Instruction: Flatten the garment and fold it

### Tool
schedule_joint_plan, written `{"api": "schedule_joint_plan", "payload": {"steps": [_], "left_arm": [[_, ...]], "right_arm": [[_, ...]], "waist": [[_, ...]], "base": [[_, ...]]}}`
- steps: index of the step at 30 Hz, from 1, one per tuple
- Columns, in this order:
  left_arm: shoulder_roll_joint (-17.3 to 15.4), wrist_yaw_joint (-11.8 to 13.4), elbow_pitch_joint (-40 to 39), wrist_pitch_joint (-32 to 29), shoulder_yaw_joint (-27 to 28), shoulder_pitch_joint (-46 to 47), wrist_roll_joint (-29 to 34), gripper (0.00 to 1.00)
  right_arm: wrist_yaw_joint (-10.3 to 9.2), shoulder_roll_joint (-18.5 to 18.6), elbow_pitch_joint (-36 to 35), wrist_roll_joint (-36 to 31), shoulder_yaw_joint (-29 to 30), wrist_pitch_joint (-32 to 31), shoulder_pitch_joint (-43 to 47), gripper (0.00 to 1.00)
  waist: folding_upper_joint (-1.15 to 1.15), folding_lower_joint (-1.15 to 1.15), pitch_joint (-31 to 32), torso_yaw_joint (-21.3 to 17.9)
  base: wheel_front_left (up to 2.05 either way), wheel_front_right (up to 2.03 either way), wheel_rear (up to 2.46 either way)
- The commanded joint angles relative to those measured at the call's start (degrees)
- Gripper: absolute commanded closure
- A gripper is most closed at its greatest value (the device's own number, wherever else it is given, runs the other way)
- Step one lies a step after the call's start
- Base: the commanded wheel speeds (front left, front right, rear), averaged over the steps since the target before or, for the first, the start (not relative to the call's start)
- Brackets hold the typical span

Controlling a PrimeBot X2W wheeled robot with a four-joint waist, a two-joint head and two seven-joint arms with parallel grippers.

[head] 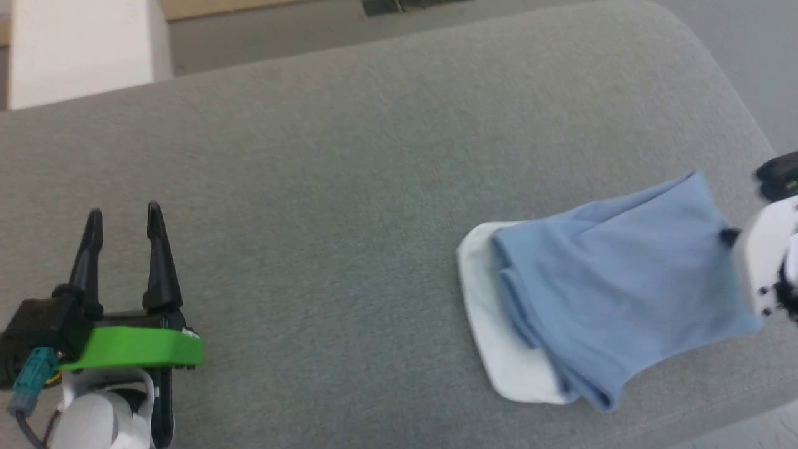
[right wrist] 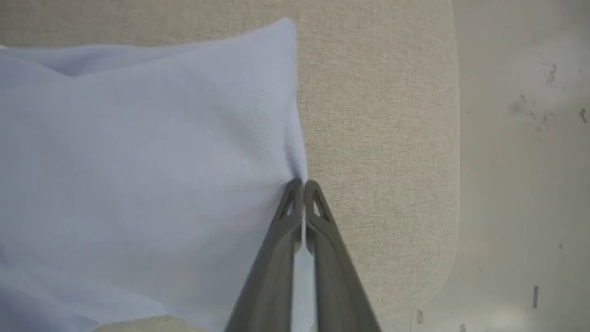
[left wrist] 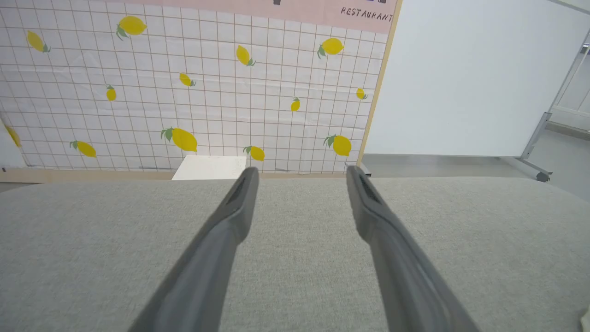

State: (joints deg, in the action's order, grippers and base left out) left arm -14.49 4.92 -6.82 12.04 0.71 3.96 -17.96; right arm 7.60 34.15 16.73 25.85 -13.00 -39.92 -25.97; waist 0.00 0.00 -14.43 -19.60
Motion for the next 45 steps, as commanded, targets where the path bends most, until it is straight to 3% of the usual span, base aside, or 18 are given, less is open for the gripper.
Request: {"api": "schedule_joint_plan", "payload": {"steps": [1, 8, 14, 15, 16, 21, 25, 37, 40, 45], "left_arm": [[-0.9, 0.12, -0.94, -0.87, -0.29, 1.36, 1.14, 0.0], [-3.3, 0.6, -4.95, -4.21, -0.24, 3.02, 2.53, 0.0], [-4.64, 1.57, -7.67, -5.43, 1.41, 2.53, 2.62, 0.0], [-4.77, 1.6, -7.91, -5.56, 1.5, 2.44, 2.56, 0.0], [-4.84, 1.61, -8.06, -5.62, 1.52, 2.41, 2.52, 0.0], [-4.44, 1.72, -7.57, -5.16, 1.23, 2.32, 2.08, 0.0], [-3.57, 1.58, -5.92, -3.79, 0.59, 2.19, 1.59, 0.0], [-0.56, 1.41, 0.67, 0.7, -0.52, 1.45, 0.12, 0.0], [0.44, 1.62, 1.7, 1.37, -0.59, 1.54, -0.27, 0.0], [1.66, 2.07, 2.7, 2.14, -0.63, 1.95, -0.21, 0.0]], "right_arm": [[-0.11, 0.41, 2.06, -0.08, 1.68, 1.17, -1.98, 1.0], [-0.11, 0.33, 13.63, -3.92, 14.24, 4.79, -7.07, 1.0], [-0.11, -1.2, 20.41, -12.11, 26.11, 7.38, -11.82, 1.0], [-0.11, -1.77, 21.06, -13.65, 28.11, 7.99, -12.56, 0.8], [-0.11, -2.19, 21.56, -14.92, 29.66, 8.37, -13.08, 0.0], [-0.11, -3.95, 22.71, -20.72, 35.13, 9.84, -14.86, 0.0], [-0.11, -4.25, 20.53, -21.33, 35.32, 11.71, -16.15, 0.0], [-0.11, -6.58, -1.44, -8.79, 24.69, 25.11, -14.57, 0.0], [-0.11, -9.02, -7.15, -5.65, 22.92, 29.9, -11.96, 0.0], [-0.11, -13.63, -14.87, -7.87, 21.22, 37.27, -4.79, 0.0]], "waist": [[0.0, 0.0, -9.03, -4.94], [0.0, 0.0, -15.09, -1.49], [0.0, 0.0, -17.77, 0.23], [0.0, 0.0, -17.97, 0.44], [0.0, 0.0, -18.07, 0.57], [0.0, 0.0, -17.06, 1.25], [0.0, 0.0, -14.09, 1.86], [0.0, 0.0, -0.67, 7.4], [0.0, 0.0, 2.22, 9.77], [0.0, 0.0, 5.86, 13.23]], "base": [[0.0, 0.0, 0.0], [0.0, 0.0, 0.0], [0.0, 0.0, 0.0], [0.0, 0.0, 0.0], [0.0, 0.0, 0.0], [0.0, 0.0, 0.0], [0.0, 0.0, 0.0], [0.0, 0.0, 0.0], [0.0, 0.0, 0.0], [0.0, 0.0, 0.0]]}}
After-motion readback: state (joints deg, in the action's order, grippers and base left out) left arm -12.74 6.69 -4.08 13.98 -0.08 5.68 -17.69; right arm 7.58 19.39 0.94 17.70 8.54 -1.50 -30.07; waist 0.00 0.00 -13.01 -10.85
